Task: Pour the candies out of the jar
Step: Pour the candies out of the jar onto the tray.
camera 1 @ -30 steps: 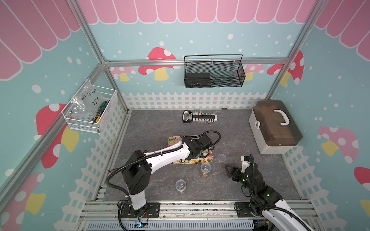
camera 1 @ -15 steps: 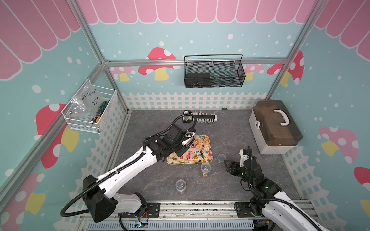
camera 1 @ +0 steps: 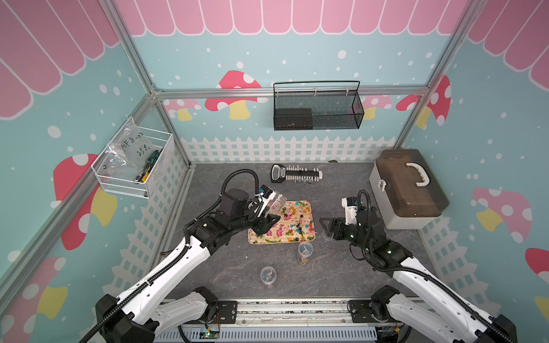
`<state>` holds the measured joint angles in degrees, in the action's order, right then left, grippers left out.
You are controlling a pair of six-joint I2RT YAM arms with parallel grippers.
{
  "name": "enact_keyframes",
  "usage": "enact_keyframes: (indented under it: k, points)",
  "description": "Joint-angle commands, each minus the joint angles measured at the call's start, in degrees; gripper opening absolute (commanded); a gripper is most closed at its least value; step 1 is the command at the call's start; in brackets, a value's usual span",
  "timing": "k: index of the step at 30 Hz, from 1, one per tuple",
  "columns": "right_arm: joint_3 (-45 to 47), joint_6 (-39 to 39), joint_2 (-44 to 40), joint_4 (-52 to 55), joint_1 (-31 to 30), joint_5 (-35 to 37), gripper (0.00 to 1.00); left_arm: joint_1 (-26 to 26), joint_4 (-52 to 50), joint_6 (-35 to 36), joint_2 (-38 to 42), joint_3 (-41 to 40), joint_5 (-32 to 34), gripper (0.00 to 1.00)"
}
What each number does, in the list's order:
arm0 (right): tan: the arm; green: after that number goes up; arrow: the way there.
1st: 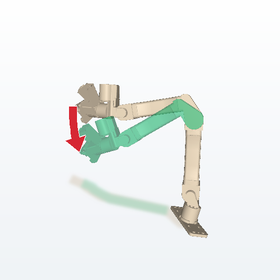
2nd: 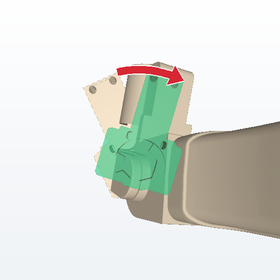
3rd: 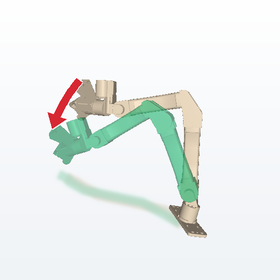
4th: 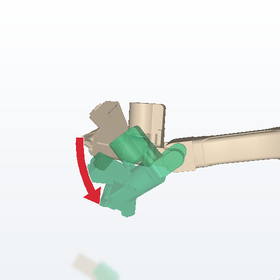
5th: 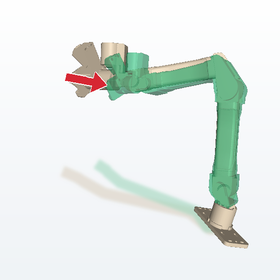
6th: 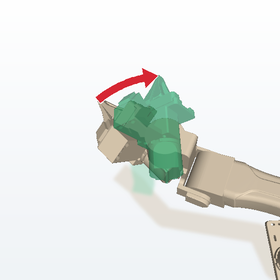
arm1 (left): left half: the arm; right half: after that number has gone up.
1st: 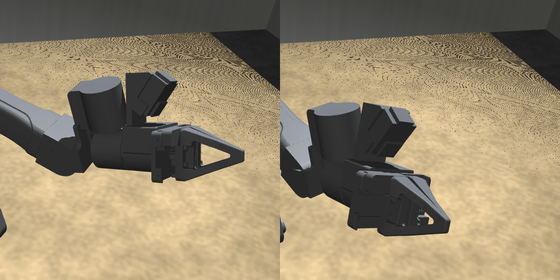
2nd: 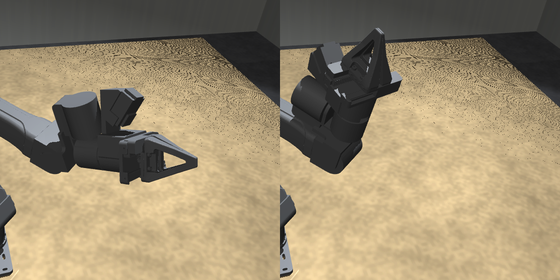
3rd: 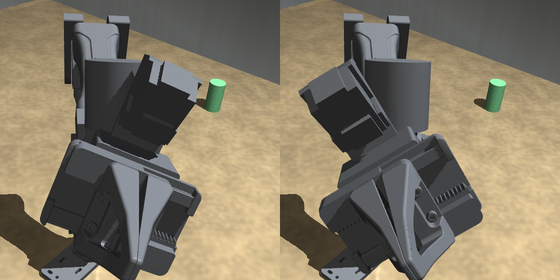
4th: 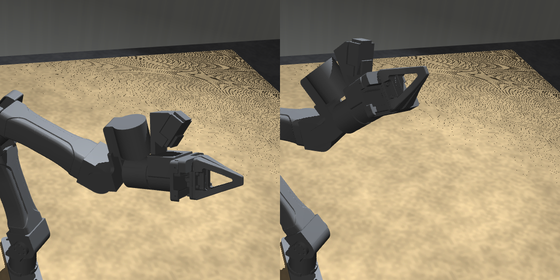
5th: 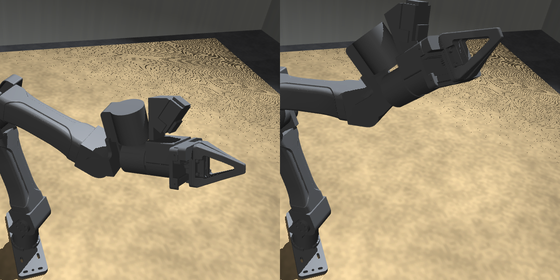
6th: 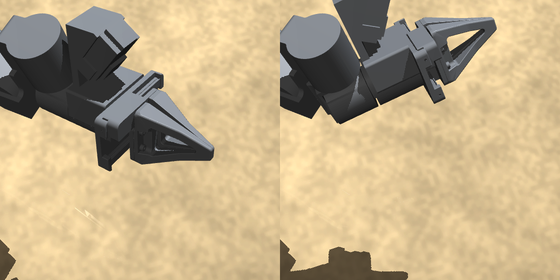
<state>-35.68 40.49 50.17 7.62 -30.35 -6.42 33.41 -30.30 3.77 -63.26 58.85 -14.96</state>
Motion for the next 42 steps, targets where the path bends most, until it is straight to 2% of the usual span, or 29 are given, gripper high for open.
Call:
enact_keyframes:
  k: [1,3,8,12,15,20,28,34,38,42]
  points:
    - [-1.1,-1.7,1.4,-0.1,0.3,-2.6,0.74,-0.1,-6.2,-0.1,-5.4,3.9,1.4,0.51]
    - [-0.5,-1.4,1.2,-0.1,0.3,-2.2,0.74,1.9,-11.9,3.2,-9.7,7.6,6.1,0.51]
    - [2.6,-0.2,-1.8,-0.1,0.2,-0.9,0.74,10.6,-24.4,11.7,-22.1,16.9,28.2,0.52]
    - [5.2,1.1,-5.1,0.1,0.2,0.3,0.74,12.8,-31.8,14.2,-32.6,23.3,44.7,0.52]
    - [6.6,1.8,-7.0,0.6,0.3,0.8,0.74,15.3,-33.1,18.0,-37.8,23.7,56.0,0.53]
    - [8.3,2.7,-8.5,0.9,0.2,1.5,0.75,16.9,-33.0,24.3,-41.5,23.9,63.2,0.53]
    - [9.0,3.0,-8.4,0.9,0.3,1.4,0.75,17.7,-31.6,26.0,-41.5,22.7,63.7,0.53]
    - [9.4,3.3,-8.9,0.9,0.2,1.3,0.74,17.9,-31.5,25.1,-40.0,21.7,61.3,0.53]
    - [8.9,3.3,-9.4,1.6,0.2,1.2,0.74,17.8,-31.4,22.0,-37.6,21.6,55.9,0.53]
    - [6.6,2.3,-9.1,2.7,0.2,0.0,0.73,17.0,-27.5,14.5,-31.2,19.8,45.0,0.53]
